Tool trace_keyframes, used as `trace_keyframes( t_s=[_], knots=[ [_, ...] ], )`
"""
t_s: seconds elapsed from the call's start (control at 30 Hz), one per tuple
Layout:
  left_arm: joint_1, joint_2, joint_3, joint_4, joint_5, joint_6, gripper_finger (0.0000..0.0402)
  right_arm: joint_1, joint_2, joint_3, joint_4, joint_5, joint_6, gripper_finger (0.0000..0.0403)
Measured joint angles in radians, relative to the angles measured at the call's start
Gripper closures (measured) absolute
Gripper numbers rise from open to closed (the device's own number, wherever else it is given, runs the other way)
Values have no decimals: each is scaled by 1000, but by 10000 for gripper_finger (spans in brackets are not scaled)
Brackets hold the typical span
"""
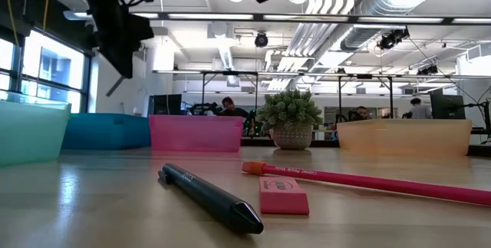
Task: Sort crayons/erasers/pens/pencils in bins
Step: Put the gray crayon into the blue bin
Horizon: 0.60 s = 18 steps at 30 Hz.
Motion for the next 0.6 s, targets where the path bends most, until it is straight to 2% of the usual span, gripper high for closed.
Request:
trace_keyframes(
  t_s=[0.3,0.6],
  knots=[
    [121,19,-72,-5,105,75,383,42,0,-92,16,2,214,231],
    [182,79,-80,3,109,120,383,115,0,-189,19,3,397,231]
  ],
)
